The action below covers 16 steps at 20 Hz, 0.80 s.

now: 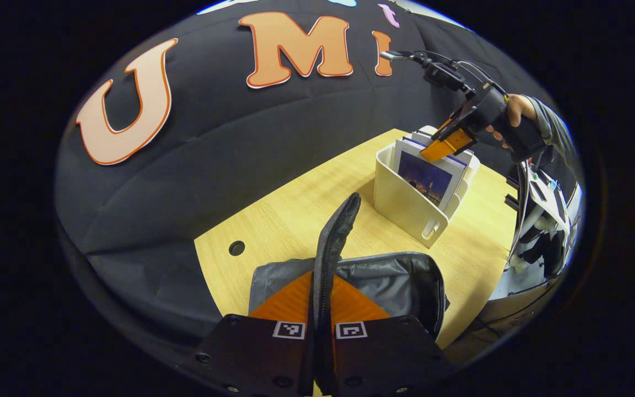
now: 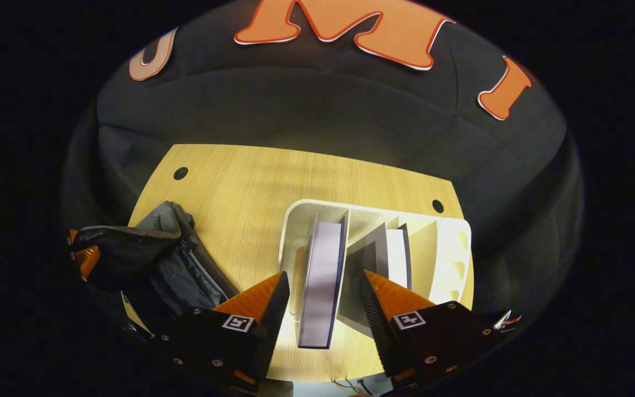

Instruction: Open the schoolbag, grab two books from the bookshelf and put them into the schoolbag.

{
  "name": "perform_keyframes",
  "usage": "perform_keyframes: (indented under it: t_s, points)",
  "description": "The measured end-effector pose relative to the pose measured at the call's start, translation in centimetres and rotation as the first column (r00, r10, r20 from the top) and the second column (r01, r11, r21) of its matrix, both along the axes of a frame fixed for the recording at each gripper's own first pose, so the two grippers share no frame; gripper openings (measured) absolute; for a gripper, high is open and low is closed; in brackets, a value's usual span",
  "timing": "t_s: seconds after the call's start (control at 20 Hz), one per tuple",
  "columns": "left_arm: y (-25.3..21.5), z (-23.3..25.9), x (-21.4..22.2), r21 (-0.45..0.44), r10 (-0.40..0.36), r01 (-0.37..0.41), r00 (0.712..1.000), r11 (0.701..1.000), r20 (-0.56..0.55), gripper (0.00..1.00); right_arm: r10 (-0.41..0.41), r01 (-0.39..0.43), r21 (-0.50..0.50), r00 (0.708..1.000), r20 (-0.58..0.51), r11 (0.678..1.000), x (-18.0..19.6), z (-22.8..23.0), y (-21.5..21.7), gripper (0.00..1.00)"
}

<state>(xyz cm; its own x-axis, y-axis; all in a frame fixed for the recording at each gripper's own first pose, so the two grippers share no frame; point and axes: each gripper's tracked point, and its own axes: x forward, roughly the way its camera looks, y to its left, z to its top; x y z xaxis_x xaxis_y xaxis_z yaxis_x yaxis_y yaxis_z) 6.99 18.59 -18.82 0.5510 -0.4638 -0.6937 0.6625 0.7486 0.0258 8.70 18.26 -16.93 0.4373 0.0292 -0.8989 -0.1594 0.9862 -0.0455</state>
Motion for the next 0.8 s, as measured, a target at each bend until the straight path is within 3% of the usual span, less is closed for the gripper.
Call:
perform_keyframes:
  t_s: [0.25,0.3,0.35,0.5,0.65,0.8]
  points:
    - [-0.2,-0.2,-0.3,0.010,0.017,-0.017,1.000,1.000,-0.003,0.06,-0.035,0.037,0.010,0.990,-0.136,0.999,-0.3,-2.1,0.2,0.56]
    - [-0.3,-0.3,-0.4,0.012,0.020,-0.020,1.000,1.000,-0.001,0.06,-0.043,0.046,0.014,0.988,-0.149,0.999,-0.4,-2.2,0.3,0.41]
    - [-0.4,-0.4,-0.4,0.015,0.022,-0.022,1.000,1.000,-0.002,0.06,-0.055,0.060,0.031,0.985,-0.161,0.998,-0.6,-1.9,0.6,0.44]
    - [-0.6,-0.6,-0.7,0.017,0.023,-0.023,1.000,1.000,-0.005,0.06,-0.080,0.100,0.096,0.979,-0.189,0.990,-1.0,-1.1,0.9,0.35]
    - [-0.6,-0.9,-1.0,0.019,0.028,-0.028,1.000,0.999,-0.007,0.10,-0.083,0.110,0.162,0.983,-0.164,0.981,-1.5,1.3,0.5,0.34]
    - [-0.6,-1.0,-1.1,0.021,0.029,-0.029,1.000,0.999,-0.009,0.06,-0.105,0.132,0.209,0.986,-0.132,0.969,-2.1,4.1,-0.8,0.33]
